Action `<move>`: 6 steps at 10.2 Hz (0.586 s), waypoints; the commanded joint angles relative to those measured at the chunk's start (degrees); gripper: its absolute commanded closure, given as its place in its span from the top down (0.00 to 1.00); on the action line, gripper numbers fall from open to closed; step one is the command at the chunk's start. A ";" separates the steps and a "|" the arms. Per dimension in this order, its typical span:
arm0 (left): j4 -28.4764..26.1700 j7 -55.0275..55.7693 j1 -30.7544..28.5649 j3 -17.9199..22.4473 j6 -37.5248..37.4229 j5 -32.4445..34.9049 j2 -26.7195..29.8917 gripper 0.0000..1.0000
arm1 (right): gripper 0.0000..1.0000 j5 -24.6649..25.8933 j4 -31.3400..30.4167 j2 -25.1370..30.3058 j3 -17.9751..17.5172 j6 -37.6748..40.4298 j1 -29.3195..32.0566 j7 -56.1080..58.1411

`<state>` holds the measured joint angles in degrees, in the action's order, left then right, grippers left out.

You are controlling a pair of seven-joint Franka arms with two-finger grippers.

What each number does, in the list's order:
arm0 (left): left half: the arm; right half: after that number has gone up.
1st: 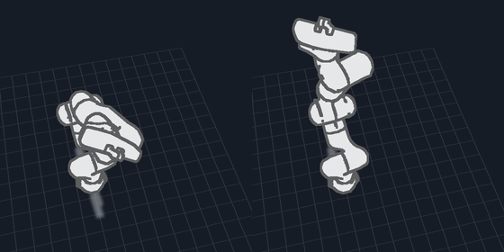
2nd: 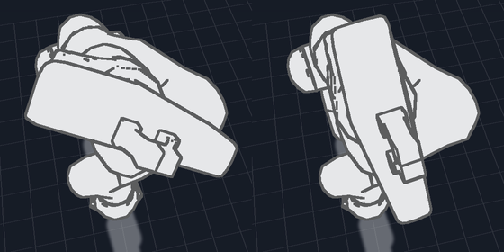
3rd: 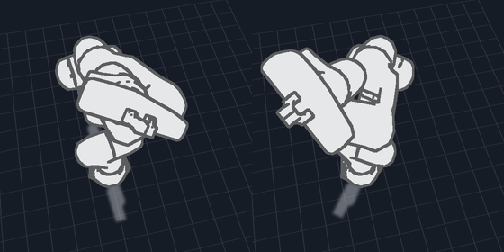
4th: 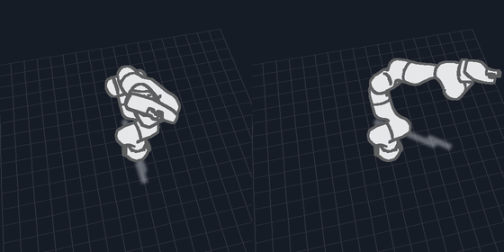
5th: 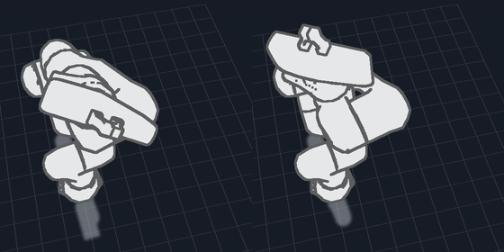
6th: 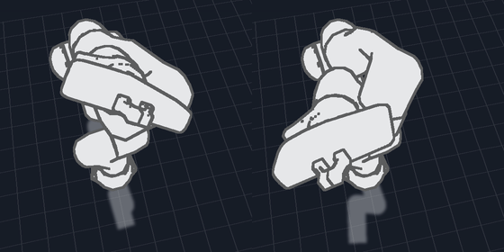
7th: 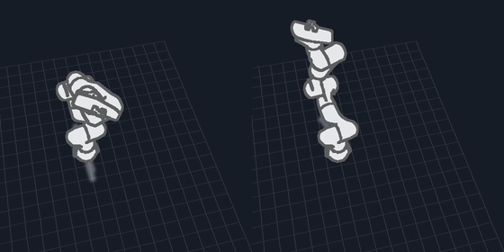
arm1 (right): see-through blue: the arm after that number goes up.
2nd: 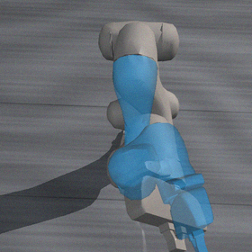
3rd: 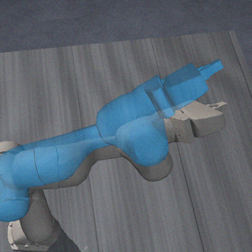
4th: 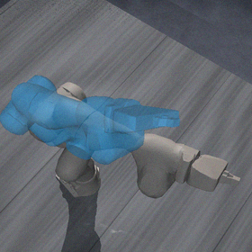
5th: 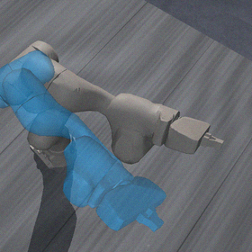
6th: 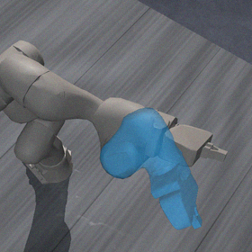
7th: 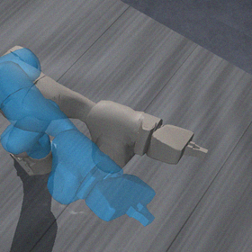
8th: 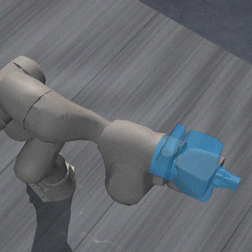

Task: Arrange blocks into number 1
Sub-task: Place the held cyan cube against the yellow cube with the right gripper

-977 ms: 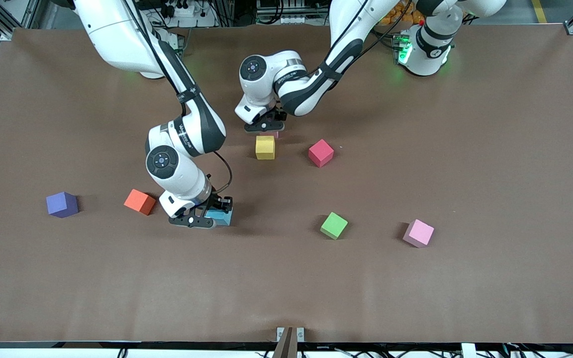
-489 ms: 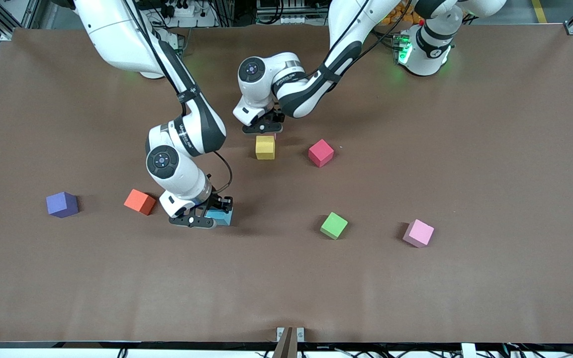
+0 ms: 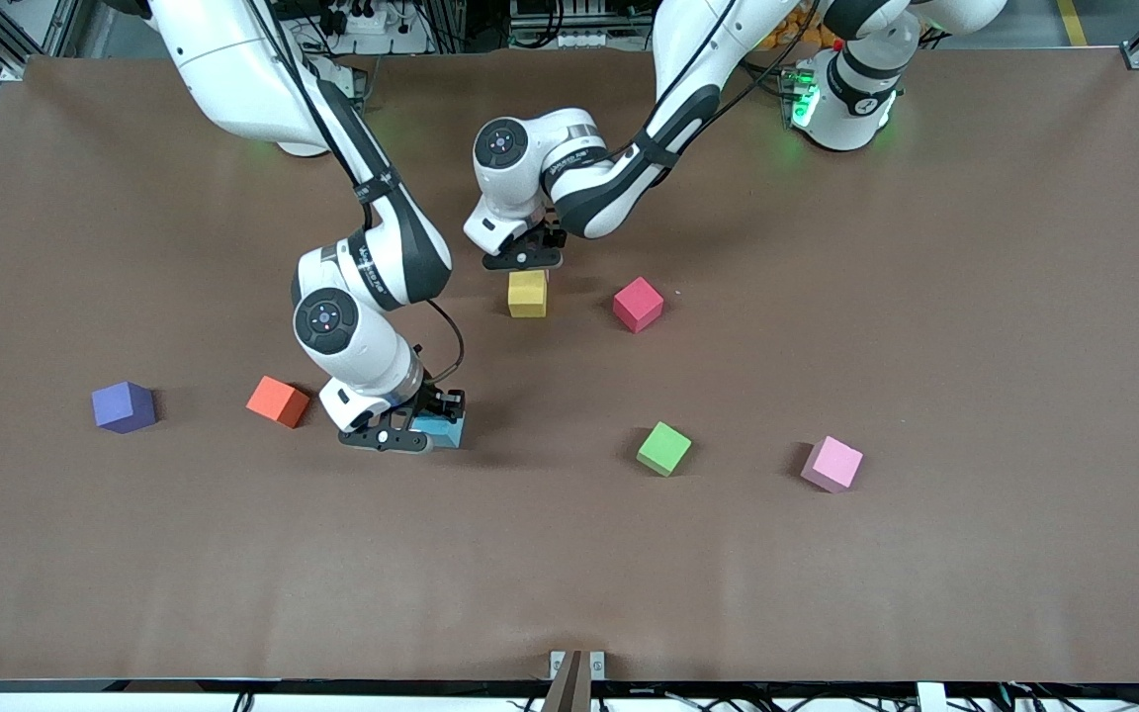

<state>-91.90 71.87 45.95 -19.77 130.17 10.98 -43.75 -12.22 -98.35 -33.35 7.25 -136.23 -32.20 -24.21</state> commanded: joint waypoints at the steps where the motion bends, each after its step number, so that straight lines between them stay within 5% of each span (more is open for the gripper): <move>1: 1.63 0.11 0.28 0.08 -0.88 1.24 -0.37 1.00 | 0.54 -1.05 0.45 0.21 0.57 0.44 -0.67 0.22; 6: 1.46 0.38 -1.72 -0.01 -9.21 0.54 6.55 1.00 | 0.54 -1.05 -0.52 0.74 0.57 3.95 -1.11 0.13</move>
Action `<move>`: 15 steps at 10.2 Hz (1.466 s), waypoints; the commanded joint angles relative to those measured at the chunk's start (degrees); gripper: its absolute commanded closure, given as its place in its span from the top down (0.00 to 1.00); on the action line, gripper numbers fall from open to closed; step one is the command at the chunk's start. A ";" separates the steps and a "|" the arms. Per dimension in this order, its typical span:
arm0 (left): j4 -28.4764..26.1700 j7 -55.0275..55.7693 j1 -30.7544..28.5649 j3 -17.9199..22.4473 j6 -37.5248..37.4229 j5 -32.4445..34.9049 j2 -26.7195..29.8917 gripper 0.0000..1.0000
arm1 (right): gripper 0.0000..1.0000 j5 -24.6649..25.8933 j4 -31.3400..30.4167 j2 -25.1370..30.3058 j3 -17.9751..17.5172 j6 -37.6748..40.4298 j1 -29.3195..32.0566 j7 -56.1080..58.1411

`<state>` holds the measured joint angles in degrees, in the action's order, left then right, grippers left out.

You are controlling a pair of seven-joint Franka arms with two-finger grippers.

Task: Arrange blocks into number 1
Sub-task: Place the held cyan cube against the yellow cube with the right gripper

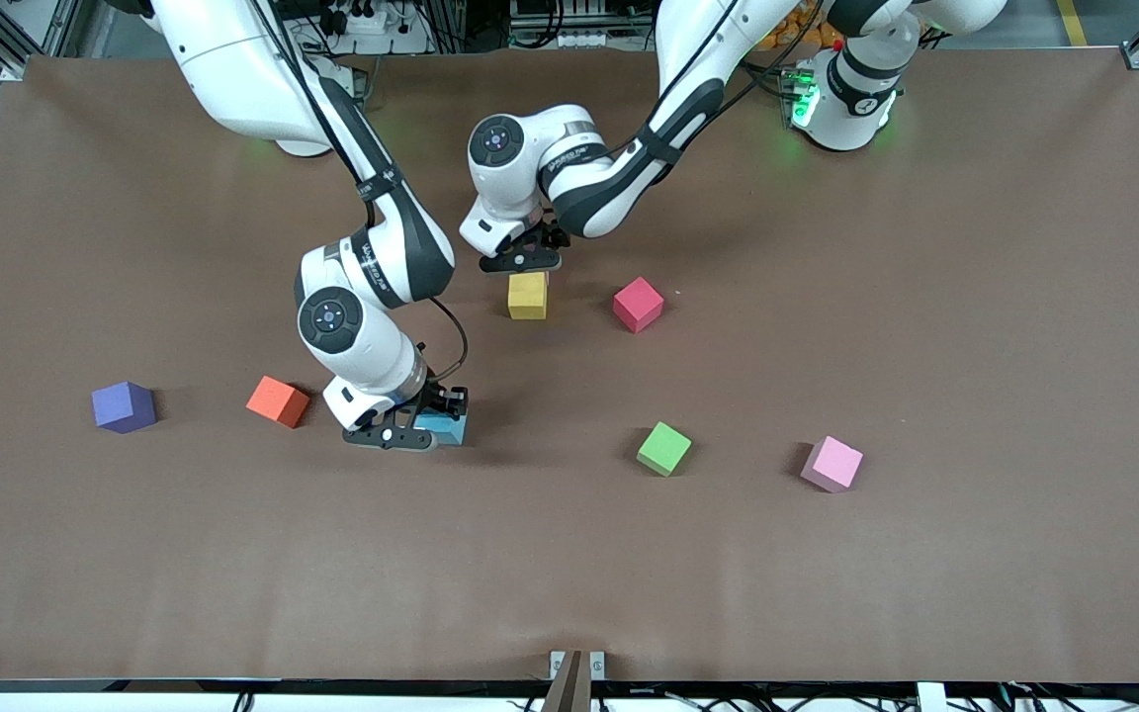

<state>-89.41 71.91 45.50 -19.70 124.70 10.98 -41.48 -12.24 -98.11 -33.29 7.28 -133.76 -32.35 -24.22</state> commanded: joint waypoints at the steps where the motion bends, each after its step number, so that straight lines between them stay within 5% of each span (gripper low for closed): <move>1: -1.03 0.16 -2.33 -0.07 -5.85 0.54 6.13 1.00 | 0.54 -1.04 -1.55 0.86 0.45 1.58 -1.40 0.13; 9: -0.76 -15.73 -21.57 -0.16 -7.02 1.33 9.58 1.00 | 0.54 -3.06 -6.04 3.32 0.45 0.70 -9.39 -6.79; 15: -0.85 -19.18 -24.67 0.02 -3.52 1.59 6.68 1.00 | 0.54 -3.15 -9.45 2.79 0.45 -0.70 -16.77 -14.46</move>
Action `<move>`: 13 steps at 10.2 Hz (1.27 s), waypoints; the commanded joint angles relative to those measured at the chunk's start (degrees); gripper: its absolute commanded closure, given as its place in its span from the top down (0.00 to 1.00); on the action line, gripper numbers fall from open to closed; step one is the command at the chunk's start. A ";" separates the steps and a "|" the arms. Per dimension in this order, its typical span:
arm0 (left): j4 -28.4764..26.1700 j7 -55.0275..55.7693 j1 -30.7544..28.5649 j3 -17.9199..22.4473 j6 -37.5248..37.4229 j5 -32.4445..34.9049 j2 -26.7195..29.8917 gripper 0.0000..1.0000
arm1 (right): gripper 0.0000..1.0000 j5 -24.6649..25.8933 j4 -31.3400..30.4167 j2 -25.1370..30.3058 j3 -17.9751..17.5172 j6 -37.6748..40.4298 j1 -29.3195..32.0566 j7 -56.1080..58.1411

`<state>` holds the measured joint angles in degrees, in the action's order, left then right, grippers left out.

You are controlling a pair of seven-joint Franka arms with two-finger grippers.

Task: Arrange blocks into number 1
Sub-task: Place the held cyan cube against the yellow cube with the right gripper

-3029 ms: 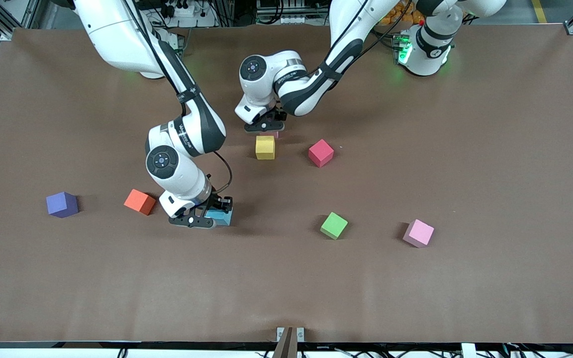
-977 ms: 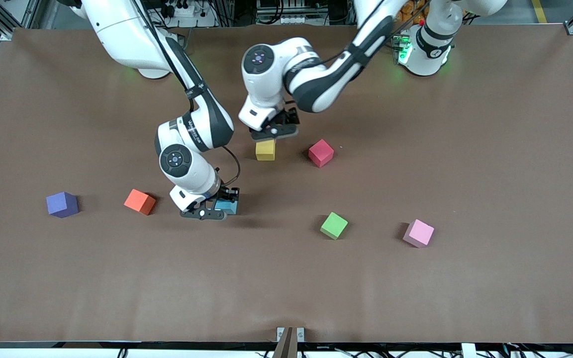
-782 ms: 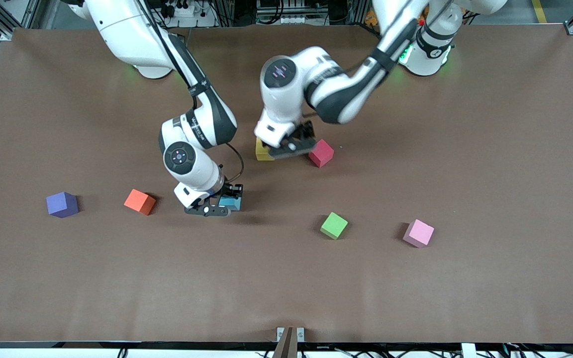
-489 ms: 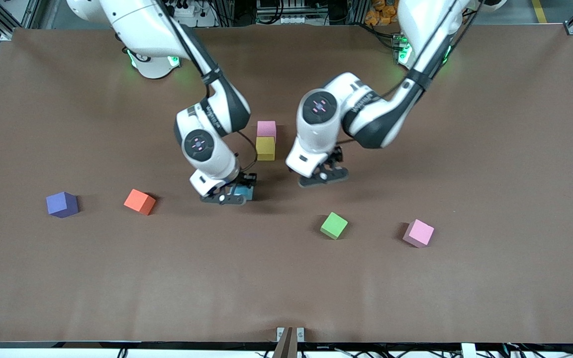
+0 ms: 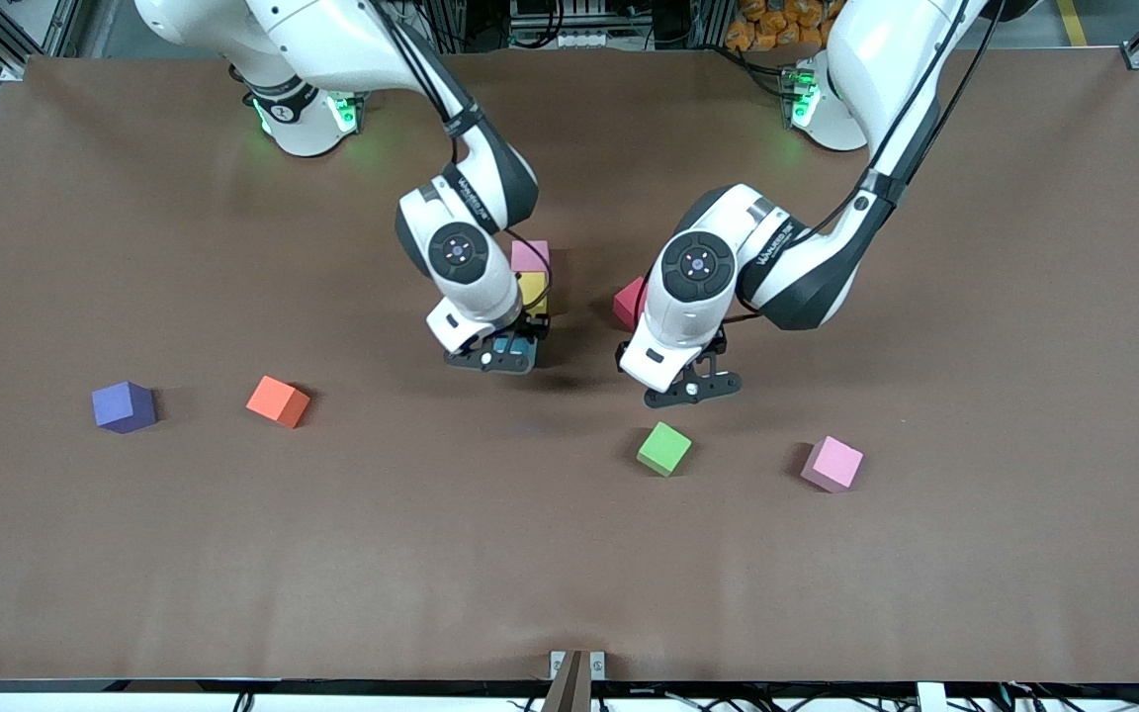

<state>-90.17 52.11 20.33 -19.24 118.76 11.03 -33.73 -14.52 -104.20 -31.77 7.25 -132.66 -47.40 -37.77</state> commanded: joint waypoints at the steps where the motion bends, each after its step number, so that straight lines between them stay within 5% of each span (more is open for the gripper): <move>1: -0.09 0.89 0.67 -0.45 3.14 1.45 -1.07 1.00 | 0.54 -0.86 -5.03 1.71 0.49 -3.38 -2.87 -0.90; 5: -0.26 3.94 2.16 -0.45 4.63 1.54 -3.09 1.00 | 0.60 -0.86 -5.31 1.54 0.49 -3.57 -3.58 -1.42; 6: -0.79 7.36 2.69 -0.45 5.86 1.97 -3.62 1.00 | 1.00 -0.86 -5.23 1.54 0.49 -3.48 -3.58 -1.51; 10: -6.31 13.19 4.71 -0.88 5.96 2.33 -2.13 1.00 | 1.00 -0.68 -6.01 6.79 0.58 -1.47 -0.26 -0.46; 13: -12.72 16.70 6.03 -0.89 5.96 2.42 1.19 1.00 | 1.00 -0.51 -13.37 14.43 0.49 -1.20 4.75 3.04</move>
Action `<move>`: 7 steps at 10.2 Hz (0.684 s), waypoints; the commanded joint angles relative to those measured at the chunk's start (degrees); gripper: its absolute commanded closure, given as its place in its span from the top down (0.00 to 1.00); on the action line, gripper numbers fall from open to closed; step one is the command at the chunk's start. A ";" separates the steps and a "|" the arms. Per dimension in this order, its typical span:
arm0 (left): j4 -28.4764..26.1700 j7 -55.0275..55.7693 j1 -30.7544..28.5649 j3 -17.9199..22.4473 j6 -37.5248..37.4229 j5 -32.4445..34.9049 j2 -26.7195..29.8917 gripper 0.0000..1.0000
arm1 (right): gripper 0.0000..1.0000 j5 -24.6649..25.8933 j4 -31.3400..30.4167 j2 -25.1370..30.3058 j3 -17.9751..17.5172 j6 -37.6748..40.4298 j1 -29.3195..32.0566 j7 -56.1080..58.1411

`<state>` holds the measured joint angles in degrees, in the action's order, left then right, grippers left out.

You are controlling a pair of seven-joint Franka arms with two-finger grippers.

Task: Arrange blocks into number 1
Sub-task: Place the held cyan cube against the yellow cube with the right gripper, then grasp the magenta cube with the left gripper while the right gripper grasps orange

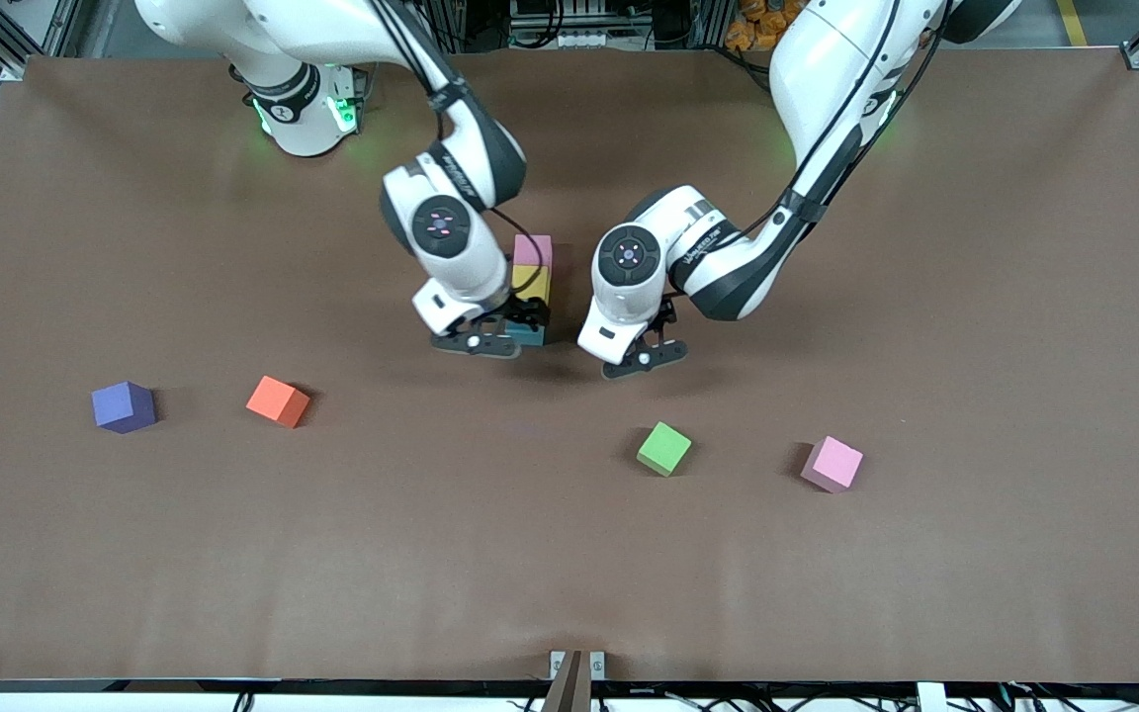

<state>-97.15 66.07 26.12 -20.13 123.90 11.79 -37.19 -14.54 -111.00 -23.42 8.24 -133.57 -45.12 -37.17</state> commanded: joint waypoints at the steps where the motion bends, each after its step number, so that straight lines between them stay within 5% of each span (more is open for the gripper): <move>1: -8.90 2.84 -0.10 -0.17 0.90 1.65 7.28 1.00 | 1.00 -0.49 -8.95 8.45 -0.42 -0.21 4.75 5.06; 4: -15.94 4.84 -1.33 -0.35 3.00 1.22 12.74 1.00 | 1.00 0.03 -9.59 9.62 -0.24 1.99 14.49 18.92; 7: -23.94 15.38 -1.87 -0.18 16.69 1.13 14.59 1.00 | 1.00 0.21 -4.86 5.51 0.72 1.90 25.40 37.83</move>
<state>-115.37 76.86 24.83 -20.07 134.97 11.89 -25.14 -14.37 -118.58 -15.81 9.30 -132.00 -23.89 -5.71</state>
